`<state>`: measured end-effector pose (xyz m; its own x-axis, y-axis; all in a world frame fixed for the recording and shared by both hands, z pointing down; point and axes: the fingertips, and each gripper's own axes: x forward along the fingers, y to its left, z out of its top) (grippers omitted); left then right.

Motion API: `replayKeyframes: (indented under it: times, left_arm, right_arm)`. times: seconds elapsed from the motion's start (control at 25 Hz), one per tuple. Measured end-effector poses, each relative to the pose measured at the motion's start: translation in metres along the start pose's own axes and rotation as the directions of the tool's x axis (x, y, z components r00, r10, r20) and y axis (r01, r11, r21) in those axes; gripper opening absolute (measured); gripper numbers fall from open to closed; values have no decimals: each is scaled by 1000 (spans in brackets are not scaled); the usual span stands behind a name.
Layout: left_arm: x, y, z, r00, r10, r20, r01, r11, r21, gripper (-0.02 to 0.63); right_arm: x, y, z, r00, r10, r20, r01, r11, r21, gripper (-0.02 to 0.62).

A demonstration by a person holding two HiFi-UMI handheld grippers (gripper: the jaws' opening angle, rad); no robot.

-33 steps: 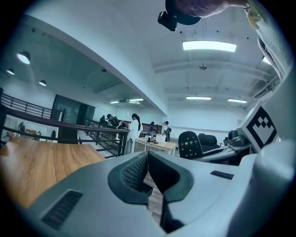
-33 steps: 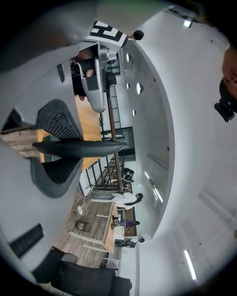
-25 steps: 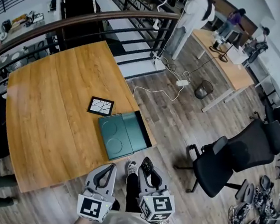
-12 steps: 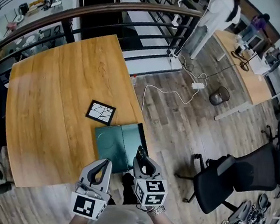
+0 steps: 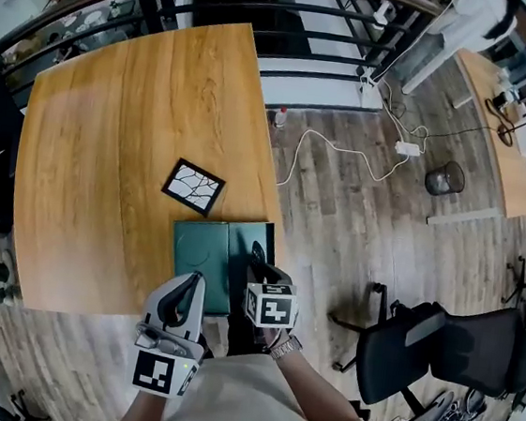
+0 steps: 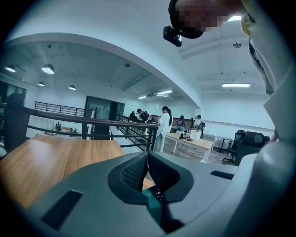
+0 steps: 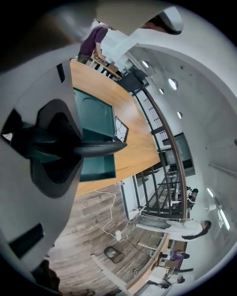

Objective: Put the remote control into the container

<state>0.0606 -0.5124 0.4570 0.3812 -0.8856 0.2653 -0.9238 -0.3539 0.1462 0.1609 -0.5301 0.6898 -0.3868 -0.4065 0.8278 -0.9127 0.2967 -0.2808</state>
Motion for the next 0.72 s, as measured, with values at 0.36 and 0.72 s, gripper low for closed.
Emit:
replayKeyframes:
  times: [0.36,0.72]
  left_arm:
    - [21,-4,-4,998,59,-17,-59,998,-14,14]
    - [22,0,-11,993,118,-13,-119,990,-76,14]
  right_arm:
    - [62,-14,-31,983,-51,-175,38,996,-80,118]
    - [64,-12,-19,987,-51,-154,40,996,-74,118]
